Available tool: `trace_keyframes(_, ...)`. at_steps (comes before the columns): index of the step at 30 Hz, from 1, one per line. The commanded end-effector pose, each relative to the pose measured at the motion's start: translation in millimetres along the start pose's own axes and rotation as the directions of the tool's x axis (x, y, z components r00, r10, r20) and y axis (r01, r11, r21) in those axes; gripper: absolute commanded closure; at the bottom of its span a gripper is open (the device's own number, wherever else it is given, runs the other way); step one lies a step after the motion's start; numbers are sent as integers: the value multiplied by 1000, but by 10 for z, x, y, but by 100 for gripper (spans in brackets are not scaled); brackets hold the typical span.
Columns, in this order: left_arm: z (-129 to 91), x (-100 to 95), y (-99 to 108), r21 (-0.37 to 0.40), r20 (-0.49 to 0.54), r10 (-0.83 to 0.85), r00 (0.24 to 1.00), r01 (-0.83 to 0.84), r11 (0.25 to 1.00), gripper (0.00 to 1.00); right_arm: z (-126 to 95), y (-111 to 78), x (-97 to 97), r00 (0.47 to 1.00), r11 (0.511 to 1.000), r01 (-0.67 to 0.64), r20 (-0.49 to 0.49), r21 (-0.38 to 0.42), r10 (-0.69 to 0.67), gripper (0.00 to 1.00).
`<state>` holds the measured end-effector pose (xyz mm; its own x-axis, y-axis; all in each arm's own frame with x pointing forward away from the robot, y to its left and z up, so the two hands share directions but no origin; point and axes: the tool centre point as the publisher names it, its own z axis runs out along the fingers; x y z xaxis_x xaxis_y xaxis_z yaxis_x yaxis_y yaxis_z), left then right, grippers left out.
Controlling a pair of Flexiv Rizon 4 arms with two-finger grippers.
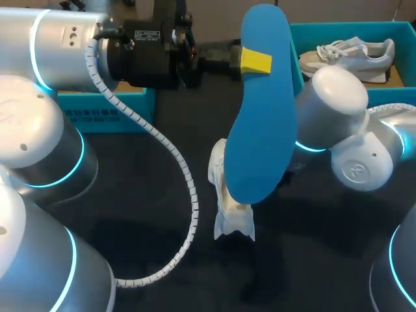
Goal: Take the shoe out of the shoebox, open the shoe tongue, remove and reinsert the insole, then place the shoe into the shoebox
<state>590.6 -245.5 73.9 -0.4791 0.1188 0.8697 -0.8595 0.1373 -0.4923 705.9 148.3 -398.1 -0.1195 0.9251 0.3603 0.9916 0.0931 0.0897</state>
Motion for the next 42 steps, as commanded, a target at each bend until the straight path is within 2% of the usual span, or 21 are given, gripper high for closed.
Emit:
trace_keyframes(1, 19, -3, 4, 1, 1, 0, 1000, 0, 1000, 100, -129, -60, 9, 1000, 1000, -2, -18, -1, 2, 0)
trace_keyframes(2, 19, -3, 4, 1, 1, 0, 1000, 0, 1000, 100, -169, -67, 22, 1000, 1000, -6, -17, 16, 6, 0)
trace_keyframes(7, 19, -3, 4, 1, 1, 0, 1000, 0, 1000, 100, -348, -111, 58, 998, 1000, -24, -64, -1, 24, 0)
trace_keyframes(11, 19, -3, 4, 1, 1, 0, 1000, 0, 1000, 100, -486, -120, 115, 994, 999, -24, -108, -37, 19, 0)
trace_keyframes(15, 19, -3, 4, 1, 1, 0, 1000, 0, 1000, 100, -644, -75, 184, 990, 1000, 22, -137, -7, -23, 0)
trace_keyframes(30, 19, -3, 4, 1, 1, 0, 1000, 0, 1000, 100, -644, -75, 184, 990, 1000, 22, -137, -7, -23, 0)
trace_keyframes(33, 19, -3, 4, 1, 1, 0, 1000, 0, 1000, 100, -771, -94, 201, 987, 999, 6, -161, -35, -12, 0)
trace_keyframes(36, 19, -3, 4, 1, 1, 0, 1000, 0, 1000, 100, -908, -64, 277, 974, 997, 10, -223, -81, -28, 0)
trace_keyframes(38, 19, -3, 4, 1, 1, 0, 1000, 0, 1000, 100, -961, -38, 308, 970, 996, 8, -242, -87, -29, 0)
trace_keyframes(39, 19, -3, 4, 1, 1, 0, 1000, 0, 1000, 100, -1002, -19, 312, 954, 995, 3, -296, -100, -32, 0)
trace_keyframes(42, 19, -3, 4, 1, 1, 0, 1000, 0, 1000, 100, -1086, 17, 342, 936, 994, -1, -351, -109, -38, 0)
